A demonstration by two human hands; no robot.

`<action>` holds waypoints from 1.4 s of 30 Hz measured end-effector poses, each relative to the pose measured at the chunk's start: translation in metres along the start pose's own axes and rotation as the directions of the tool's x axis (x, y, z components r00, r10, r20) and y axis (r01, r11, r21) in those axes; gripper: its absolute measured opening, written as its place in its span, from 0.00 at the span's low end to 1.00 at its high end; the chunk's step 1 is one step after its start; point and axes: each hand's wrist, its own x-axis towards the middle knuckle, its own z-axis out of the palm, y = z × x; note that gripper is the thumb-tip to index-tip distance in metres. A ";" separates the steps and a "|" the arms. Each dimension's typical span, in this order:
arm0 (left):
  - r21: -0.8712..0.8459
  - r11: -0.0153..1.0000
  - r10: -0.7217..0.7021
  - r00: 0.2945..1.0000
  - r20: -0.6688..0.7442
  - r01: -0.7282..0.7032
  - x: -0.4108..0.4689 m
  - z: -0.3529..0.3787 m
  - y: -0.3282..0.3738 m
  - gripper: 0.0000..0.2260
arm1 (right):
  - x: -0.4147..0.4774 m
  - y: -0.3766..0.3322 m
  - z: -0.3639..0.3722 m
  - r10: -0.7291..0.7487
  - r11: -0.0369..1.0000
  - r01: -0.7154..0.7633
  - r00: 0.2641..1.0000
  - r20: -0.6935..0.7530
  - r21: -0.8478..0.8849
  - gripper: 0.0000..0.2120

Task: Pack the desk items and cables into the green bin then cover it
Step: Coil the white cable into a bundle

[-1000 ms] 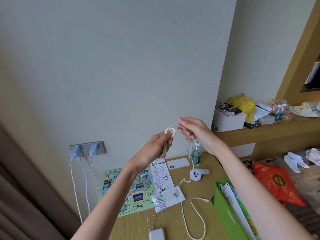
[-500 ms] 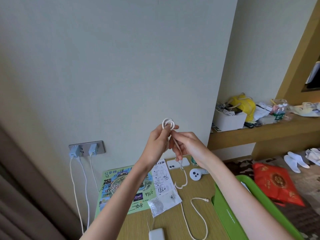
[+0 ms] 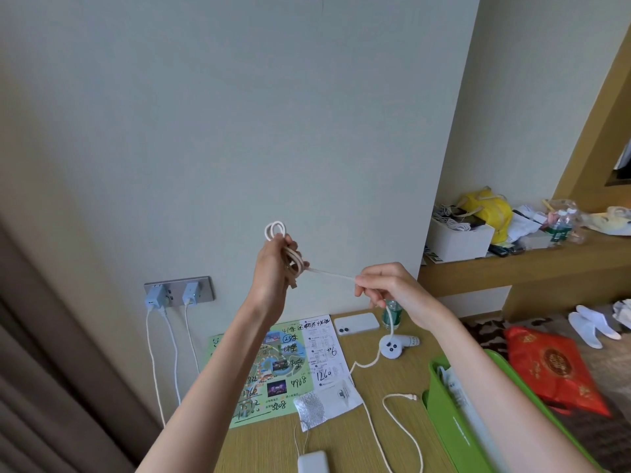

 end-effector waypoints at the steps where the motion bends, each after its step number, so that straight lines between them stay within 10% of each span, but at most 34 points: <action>1: 0.035 0.999 0.000 1.000 -0.022 0.000 0.001 -0.003 -0.001 0.13 | 0.000 -0.001 -0.002 -0.008 1.000 0.007 1.000 -0.006 -0.015 0.10; 9: 0.241 0.967 0.055 0.989 0.138 -0.087 -0.004 -0.009 -0.008 0.12 | -0.004 -0.028 0.000 -0.162 0.981 0.158 0.986 -0.027 -0.116 0.07; 16: 0.627 0.692 0.078 0.901 0.427 -0.357 -0.018 0.009 -0.021 0.13 | 0.001 -0.046 0.008 -0.254 0.926 0.234 0.967 -0.030 -0.295 0.06; 29: 0.619 0.749 -0.173 0.832 0.527 -0.236 -0.041 0.019 -0.003 0.14 | 0.000 -0.044 -0.009 -0.184 0.980 0.175 0.978 -0.095 -0.098 0.13; 42: 0.536 0.812 0.002 0.919 0.395 -0.232 -0.031 0.024 -0.002 0.15 | -0.008 -0.019 -0.025 -0.178 0.984 0.179 0.981 -0.081 0.002 0.04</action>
